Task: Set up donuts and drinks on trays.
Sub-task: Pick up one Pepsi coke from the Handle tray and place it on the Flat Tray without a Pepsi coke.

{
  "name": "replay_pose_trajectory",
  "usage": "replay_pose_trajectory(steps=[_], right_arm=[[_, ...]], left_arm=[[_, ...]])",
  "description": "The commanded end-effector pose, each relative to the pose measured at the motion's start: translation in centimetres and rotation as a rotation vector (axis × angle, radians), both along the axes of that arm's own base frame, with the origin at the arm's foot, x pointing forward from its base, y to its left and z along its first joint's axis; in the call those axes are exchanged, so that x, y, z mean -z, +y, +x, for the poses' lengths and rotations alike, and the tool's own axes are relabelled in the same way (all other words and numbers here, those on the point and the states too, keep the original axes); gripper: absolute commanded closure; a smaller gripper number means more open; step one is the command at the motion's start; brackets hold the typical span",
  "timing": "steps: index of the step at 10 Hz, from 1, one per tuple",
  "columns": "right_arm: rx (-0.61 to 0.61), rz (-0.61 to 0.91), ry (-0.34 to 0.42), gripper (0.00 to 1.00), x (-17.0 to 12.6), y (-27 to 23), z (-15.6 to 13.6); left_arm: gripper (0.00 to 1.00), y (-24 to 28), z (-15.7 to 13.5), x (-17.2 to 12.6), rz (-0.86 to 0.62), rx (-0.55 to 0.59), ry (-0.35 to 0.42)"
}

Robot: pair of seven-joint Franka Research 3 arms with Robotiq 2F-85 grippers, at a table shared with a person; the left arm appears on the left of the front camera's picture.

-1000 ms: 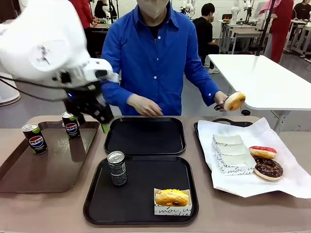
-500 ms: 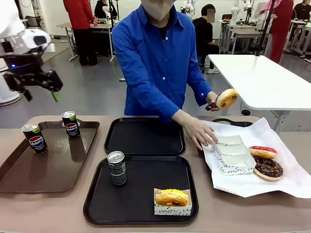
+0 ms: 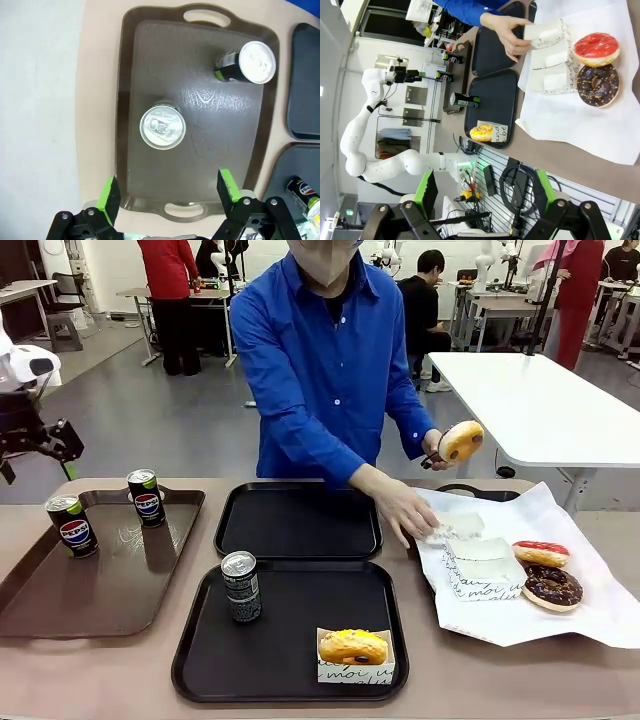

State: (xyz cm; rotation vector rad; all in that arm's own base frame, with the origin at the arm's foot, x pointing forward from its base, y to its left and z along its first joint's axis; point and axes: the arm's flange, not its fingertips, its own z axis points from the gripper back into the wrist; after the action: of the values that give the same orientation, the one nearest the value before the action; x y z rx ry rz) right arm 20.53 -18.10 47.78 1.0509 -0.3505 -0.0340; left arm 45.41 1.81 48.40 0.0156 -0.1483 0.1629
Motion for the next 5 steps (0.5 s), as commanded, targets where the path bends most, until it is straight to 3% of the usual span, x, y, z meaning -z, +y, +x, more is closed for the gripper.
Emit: replay_pose_trajectory(steps=[1, 2, 5], right_arm=[[-0.006, 0.018, -0.026, 0.00, 0.05, -0.04, 0.03], [-0.006, 0.018, -0.026, 0.00, 0.05, -0.04, 0.03], [-0.006, 0.018, -0.026, 0.00, 0.05, -0.04, 0.03]], left_arm=[[0.00, 0.63, -0.18, 0.80, -0.033, 0.044, -0.038], [0.00, 0.00, 0.00, 0.00, 0.000, 0.000, 0.000], [0.00, 0.00, 0.00, 0.00, 0.000, 0.000, 0.000]])
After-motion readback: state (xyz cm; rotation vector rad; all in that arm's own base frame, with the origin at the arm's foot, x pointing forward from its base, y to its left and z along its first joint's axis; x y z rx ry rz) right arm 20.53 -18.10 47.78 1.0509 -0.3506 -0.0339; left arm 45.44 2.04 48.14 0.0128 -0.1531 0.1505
